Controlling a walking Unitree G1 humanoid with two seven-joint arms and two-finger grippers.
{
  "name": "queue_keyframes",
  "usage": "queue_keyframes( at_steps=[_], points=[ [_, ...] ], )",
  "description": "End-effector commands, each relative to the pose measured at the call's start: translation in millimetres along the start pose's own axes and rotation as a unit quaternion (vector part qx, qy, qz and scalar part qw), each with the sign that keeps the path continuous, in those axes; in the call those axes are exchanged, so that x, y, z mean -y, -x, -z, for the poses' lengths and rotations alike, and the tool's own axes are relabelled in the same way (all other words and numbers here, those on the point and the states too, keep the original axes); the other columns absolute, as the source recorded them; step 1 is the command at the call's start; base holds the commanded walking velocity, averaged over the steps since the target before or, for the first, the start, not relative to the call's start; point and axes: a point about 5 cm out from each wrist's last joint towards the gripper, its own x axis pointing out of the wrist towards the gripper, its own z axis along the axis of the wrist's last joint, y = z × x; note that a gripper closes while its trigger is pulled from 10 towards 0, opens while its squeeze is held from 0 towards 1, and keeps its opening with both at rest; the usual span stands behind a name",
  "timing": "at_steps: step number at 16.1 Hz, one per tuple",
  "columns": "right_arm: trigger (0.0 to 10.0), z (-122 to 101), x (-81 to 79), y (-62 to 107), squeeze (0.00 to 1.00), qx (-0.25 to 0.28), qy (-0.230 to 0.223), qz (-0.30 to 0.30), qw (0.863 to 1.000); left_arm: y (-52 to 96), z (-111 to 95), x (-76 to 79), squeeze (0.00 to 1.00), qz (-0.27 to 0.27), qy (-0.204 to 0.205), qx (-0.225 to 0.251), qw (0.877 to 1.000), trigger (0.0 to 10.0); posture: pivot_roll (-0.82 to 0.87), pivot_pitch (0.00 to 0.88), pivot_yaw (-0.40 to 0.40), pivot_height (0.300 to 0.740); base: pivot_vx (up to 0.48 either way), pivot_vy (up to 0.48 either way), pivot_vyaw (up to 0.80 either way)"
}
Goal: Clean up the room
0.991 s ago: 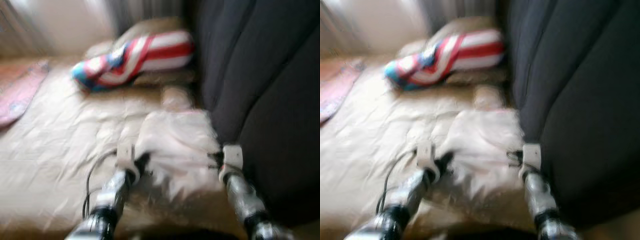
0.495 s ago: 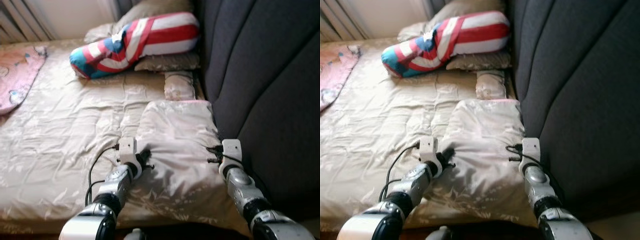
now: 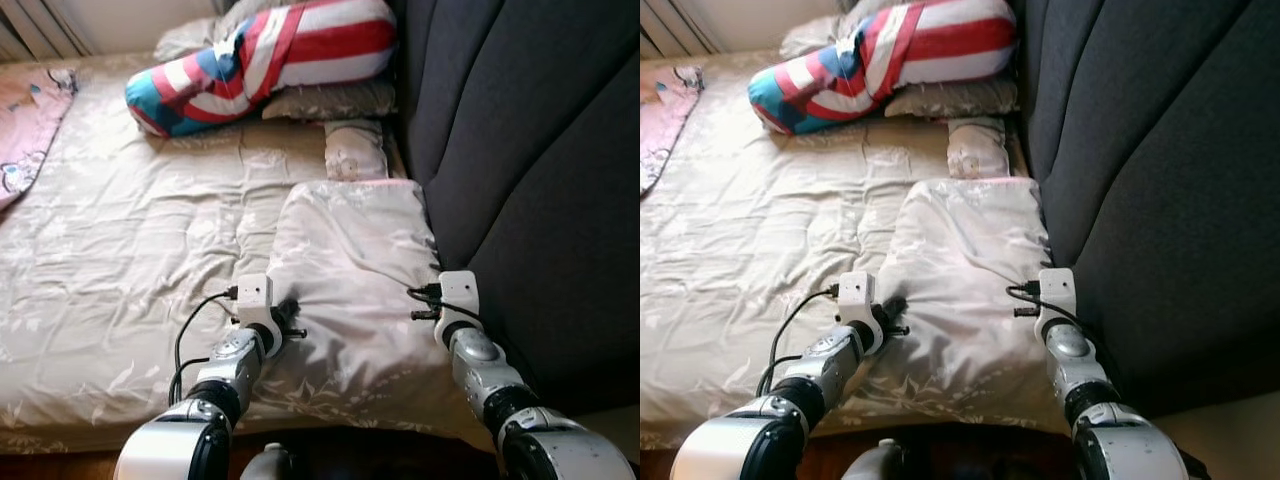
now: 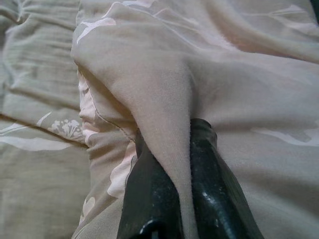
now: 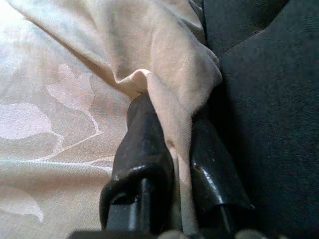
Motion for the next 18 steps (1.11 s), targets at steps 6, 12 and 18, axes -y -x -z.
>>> queue_keyframes(
  at_steps=[6,12,18],
  points=[
    [10.0,3,17.3,1.4,0.00,0.001,-0.001,0.041,0.999,3.1,16,-3.9,0.00,-0.023,-0.019,-0.041,0.999,10.0,-0.03,0.343,0.030,0.740,0.000,0.000,0.00],
    [10.0,19,11.4,4.9,0.00,-0.020,-0.002,0.033,0.999,5.8,30,-2.7,0.00,-0.029,-0.028,-0.071,0.997,10.0,-0.04,0.368,0.031,0.740,0.000,0.000,0.00],
    [10.0,24,10.4,6.2,0.00,-0.027,-0.005,0.033,0.999,7.8,34,-6.8,1.00,-0.040,-0.030,-0.081,0.995,10.0,-0.03,0.368,0.038,0.740,0.000,0.000,0.00]
  ],
)
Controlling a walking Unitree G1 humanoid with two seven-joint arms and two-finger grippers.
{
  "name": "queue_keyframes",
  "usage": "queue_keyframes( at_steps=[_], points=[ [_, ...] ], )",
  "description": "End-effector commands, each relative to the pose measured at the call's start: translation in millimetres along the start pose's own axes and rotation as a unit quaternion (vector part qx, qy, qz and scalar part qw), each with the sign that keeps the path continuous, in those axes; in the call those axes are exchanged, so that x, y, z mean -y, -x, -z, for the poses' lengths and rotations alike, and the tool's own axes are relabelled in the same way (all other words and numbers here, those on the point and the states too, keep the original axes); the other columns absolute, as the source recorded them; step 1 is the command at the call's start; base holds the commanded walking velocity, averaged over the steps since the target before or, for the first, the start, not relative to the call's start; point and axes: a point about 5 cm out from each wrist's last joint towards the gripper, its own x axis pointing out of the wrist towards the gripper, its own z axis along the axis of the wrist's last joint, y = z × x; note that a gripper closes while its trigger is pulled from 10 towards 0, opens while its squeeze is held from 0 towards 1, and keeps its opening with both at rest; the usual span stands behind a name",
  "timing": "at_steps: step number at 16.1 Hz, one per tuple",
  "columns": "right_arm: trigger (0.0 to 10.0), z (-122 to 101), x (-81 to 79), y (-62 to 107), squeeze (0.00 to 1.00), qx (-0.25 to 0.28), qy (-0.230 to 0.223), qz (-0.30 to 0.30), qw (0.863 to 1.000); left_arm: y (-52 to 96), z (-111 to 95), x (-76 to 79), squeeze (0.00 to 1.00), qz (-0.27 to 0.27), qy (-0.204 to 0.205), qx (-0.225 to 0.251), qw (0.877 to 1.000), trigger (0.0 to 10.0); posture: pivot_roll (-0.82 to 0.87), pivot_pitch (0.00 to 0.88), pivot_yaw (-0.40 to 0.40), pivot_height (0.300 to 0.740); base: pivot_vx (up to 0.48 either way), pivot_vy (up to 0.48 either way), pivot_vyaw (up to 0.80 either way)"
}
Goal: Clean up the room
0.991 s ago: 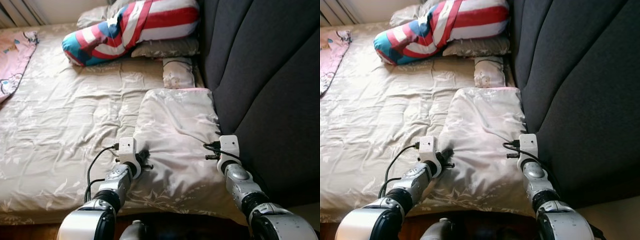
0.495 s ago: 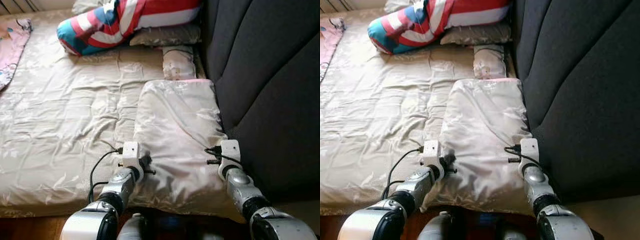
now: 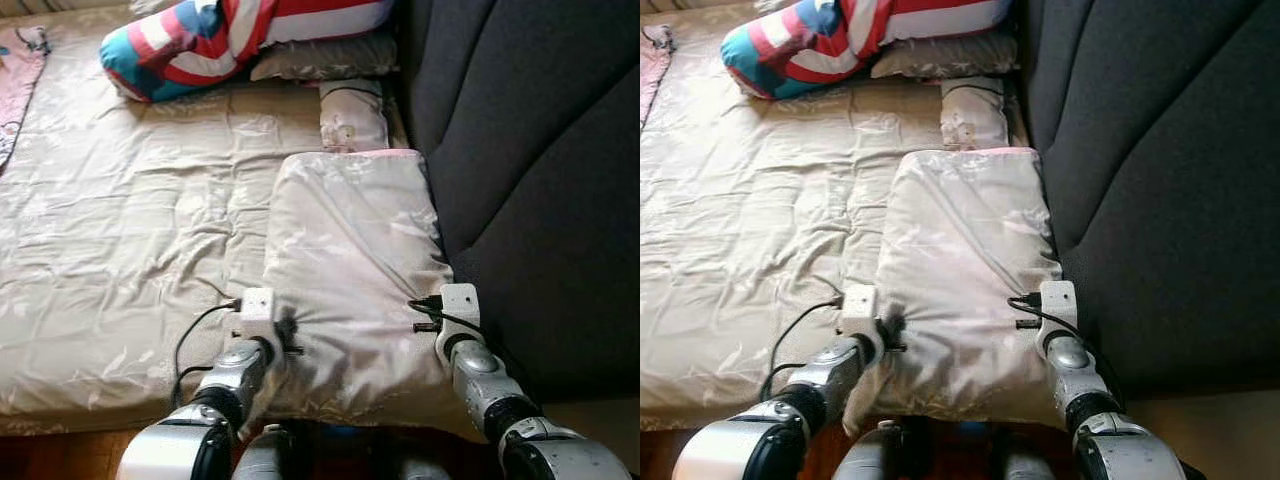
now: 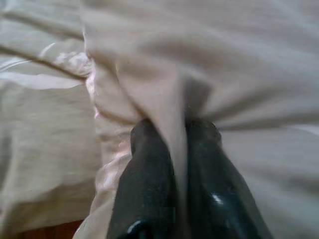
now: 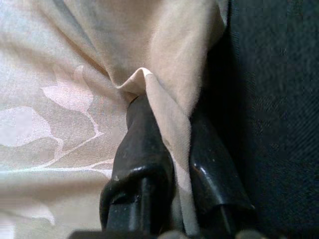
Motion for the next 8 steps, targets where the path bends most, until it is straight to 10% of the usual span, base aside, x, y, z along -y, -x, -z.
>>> queue_keyframes(
  at_steps=[1,5,6,8],
  points=[
    [10.0,7,9.9,1.7,0.00,-0.004,-0.004,0.022,1.000,2.9,17,-1.2,1.00,0.001,0.000,-0.028,1.000,10.0,-0.03,0.366,0.040,0.740,0.000,0.000,0.00],
    [10.0,12,8.4,2.9,0.00,-0.010,-0.004,0.021,1.000,3.6,13,-4.1,0.89,0.003,-0.036,-0.012,0.999,10.0,-0.02,0.352,0.046,0.740,0.000,0.000,0.00],
    [10.0,13,7.2,3.2,0.00,-0.013,-0.004,0.019,1.000,3.9,9,-6.1,0.00,0.001,-0.044,0.003,0.999,10.0,-0.01,0.349,0.048,0.740,0.000,0.000,0.00],
    [10.0,16,5.4,3.8,0.00,-0.016,-0.006,0.018,1.000,5.8,-1,-11.7,0.00,-0.006,-0.059,0.047,0.997,10.0,0.00,0.340,0.053,0.740,0.000,0.000,0.00]
  ],
)
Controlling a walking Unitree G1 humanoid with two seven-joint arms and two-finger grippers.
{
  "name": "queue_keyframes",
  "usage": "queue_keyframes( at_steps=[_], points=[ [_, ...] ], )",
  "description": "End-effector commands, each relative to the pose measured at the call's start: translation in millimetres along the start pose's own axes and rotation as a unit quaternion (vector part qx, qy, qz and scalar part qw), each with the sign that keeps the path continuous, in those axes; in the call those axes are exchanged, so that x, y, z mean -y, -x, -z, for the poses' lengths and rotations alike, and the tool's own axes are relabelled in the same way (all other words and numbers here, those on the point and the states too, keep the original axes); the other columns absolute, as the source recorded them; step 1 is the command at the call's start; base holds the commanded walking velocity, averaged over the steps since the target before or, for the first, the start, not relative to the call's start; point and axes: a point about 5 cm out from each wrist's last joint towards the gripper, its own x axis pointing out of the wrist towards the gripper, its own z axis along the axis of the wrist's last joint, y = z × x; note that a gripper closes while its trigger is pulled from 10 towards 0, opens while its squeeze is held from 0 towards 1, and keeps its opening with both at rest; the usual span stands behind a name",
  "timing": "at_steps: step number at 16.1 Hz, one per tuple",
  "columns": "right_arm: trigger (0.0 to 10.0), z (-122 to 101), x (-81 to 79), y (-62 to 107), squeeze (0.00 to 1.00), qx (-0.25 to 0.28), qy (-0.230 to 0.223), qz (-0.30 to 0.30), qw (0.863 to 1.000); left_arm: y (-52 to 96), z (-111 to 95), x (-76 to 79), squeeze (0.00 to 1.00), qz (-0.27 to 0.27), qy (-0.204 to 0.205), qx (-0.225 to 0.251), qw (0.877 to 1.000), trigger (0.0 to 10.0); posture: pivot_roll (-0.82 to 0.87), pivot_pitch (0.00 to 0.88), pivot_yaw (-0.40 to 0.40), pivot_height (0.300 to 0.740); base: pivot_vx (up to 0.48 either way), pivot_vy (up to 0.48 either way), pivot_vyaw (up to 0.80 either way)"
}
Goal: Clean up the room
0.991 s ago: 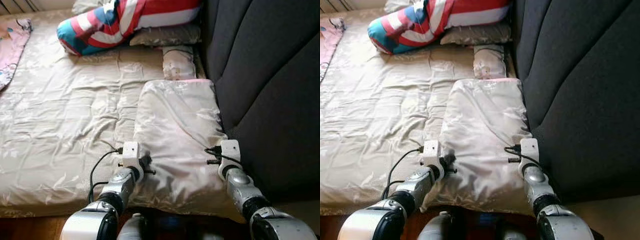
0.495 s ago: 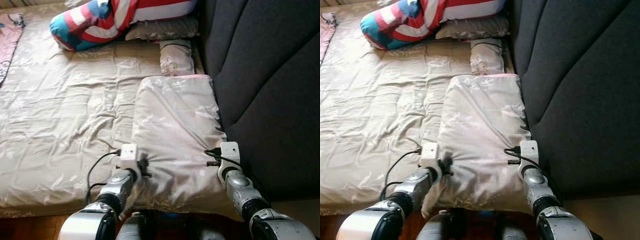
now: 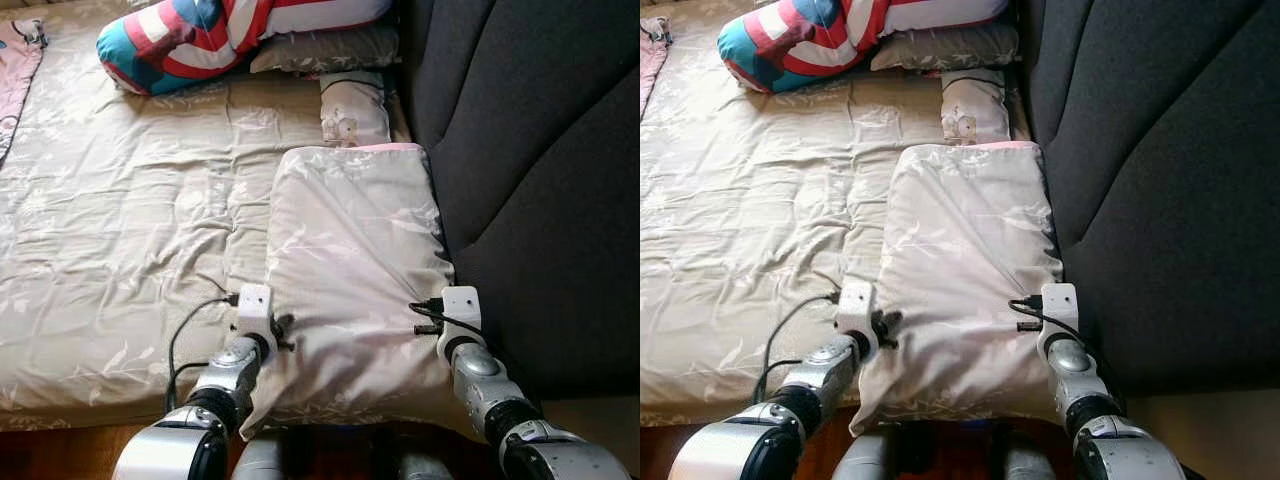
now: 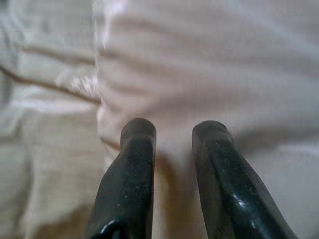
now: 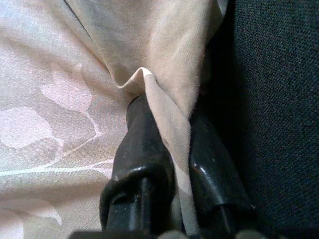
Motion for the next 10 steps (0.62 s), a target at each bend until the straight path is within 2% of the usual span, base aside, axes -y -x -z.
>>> queue_keyframes(
  at_steps=[1,2,4,7,8,9,10],
  points=[
    [10.0,12,4.3,2.7,0.73,-0.013,-0.006,0.015,1.000,5.7,6,-8.5,0.00,-0.008,-0.015,0.016,1.000,10.0,0.00,0.336,0.055,0.740,0.000,0.000,0.00],
    [10.0,12,4.2,2.7,0.92,-0.013,-0.006,0.015,1.000,6.7,5,-10.0,0.00,-0.008,-0.017,0.026,0.999,10.0,0.00,0.333,0.056,0.740,0.000,0.000,0.00],
    [10.0,6,5.5,2.0,0.94,0.005,-0.006,0.017,1.000,16.5,8,-21.3,0.00,-0.020,-0.023,0.061,0.998,10.0,0.01,0.311,0.058,0.740,0.000,0.000,0.00],
    [10.0,-2,3.8,1.5,0.93,0.034,0.003,0.011,0.999,24.3,16,-25.5,0.00,-0.025,-0.022,0.072,0.997,10.0,0.02,0.285,0.061,0.740,0.000,0.000,0.00],
    [10.0,-5,1.5,1.4,0.54,0.045,0.011,0.006,0.999,25.3,17,-26.6,0.00,-0.029,-0.022,0.073,0.997,10.0,0.01,0.272,0.061,0.740,0.000,0.000,0.00],
    [10.0,-8,-1.3,1.5,0.00,0.056,0.017,-0.002,0.998,26.2,17,-27.0,0.00,-0.031,-0.023,0.076,0.996,10.0,0.01,0.254,0.057,0.740,0.000,0.000,0.00],
    [10.0,-11,-5.1,2.0,0.00,0.072,0.017,-0.013,0.997,27.0,14,-27.6,0.00,-0.034,-0.023,0.083,0.996,10.0,0.00,0.238,0.056,0.740,0.000,0.000,0.00]
  ],
)
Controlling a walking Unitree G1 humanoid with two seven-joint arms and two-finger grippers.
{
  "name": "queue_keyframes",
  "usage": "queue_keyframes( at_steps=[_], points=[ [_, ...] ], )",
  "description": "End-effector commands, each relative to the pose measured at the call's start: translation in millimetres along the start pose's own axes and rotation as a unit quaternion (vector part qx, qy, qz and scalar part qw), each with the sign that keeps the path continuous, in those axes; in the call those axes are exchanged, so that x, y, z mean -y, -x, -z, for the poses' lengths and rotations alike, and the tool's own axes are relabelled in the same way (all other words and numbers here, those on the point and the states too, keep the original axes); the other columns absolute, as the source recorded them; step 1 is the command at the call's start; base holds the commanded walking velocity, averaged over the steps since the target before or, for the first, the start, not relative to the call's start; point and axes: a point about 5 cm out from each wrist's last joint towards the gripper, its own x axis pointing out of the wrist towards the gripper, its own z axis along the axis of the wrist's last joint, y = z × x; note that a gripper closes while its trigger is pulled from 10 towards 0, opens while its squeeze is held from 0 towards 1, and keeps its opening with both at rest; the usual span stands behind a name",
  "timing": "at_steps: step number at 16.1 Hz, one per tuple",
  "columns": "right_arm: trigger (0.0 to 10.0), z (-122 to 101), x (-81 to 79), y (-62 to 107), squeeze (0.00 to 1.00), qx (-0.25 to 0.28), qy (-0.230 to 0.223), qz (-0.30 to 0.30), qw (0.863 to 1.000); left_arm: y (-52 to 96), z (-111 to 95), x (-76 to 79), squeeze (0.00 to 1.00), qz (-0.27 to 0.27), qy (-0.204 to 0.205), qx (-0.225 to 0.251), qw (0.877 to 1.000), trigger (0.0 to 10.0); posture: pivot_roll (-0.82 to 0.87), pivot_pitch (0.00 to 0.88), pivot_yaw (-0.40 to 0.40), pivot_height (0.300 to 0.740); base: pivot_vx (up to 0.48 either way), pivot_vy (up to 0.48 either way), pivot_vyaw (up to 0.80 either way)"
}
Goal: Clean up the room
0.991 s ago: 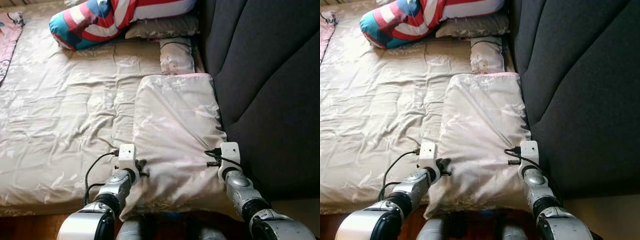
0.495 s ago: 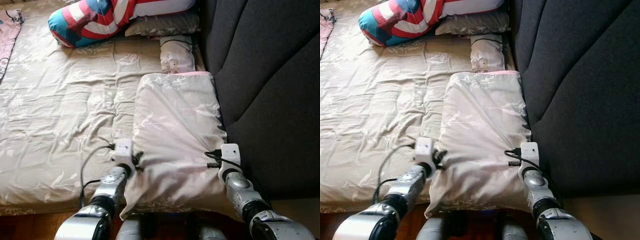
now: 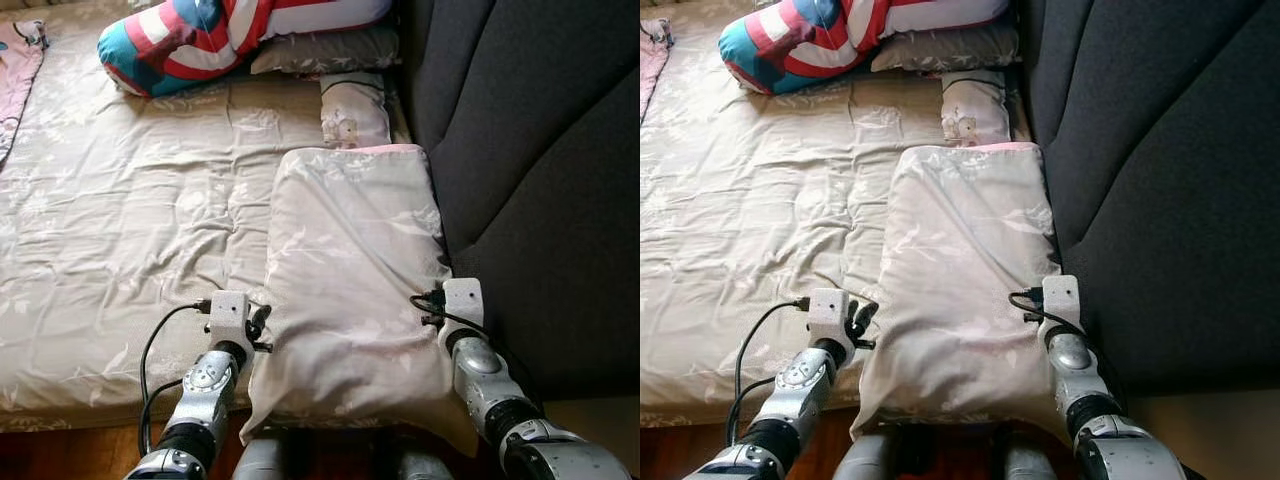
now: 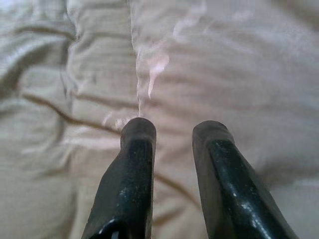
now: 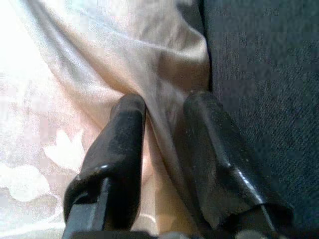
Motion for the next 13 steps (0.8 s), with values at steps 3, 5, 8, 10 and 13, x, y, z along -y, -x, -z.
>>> queue_keyframes(
  at_steps=[3,5,8,10,13],
  points=[
    [10.0,5,-8.4,7.6,0.00,0.047,-0.020,-0.013,0.999,4.6,-5,-7.3,0.00,-0.022,-0.006,0.025,0.999,10.0,-0.01,0.171,0.057,0.740,0.000,0.000,0.00],
    [10.0,9,-9.9,15.8,0.00,0.082,-0.039,-0.013,0.996,7.5,-16,-10.2,0.00,-0.031,-0.010,0.065,0.997,10.0,-0.02,0.133,0.056,0.740,0.000,0.000,0.00],
    [10.0,20,-7.1,25.3,0.00,0.095,-0.064,-0.004,0.993,11.7,-19,-9.3,0.00,-0.032,-0.014,0.080,0.996,10.0,-0.04,0.084,0.041,0.740,0.000,0.000,0.00],
    [10.0,25,-3.9,32.8,0.00,0.106,-0.087,0.006,0.991,14.3,-17,-7.6,0.00,-0.032,-0.028,0.079,0.996,10.0,-0.05,0.062,0.030,0.740,0.000,0.000,0.00],
    [10.0,27,-2.7,41.1,0.00,0.122,-0.092,0.012,0.988,19.0,-14,-5.9,0.00,-0.034,-0.032,0.083,0.995,10.0,-0.07,0.040,0.019,0.740,0.000,0.000,0.00]
  ],
)
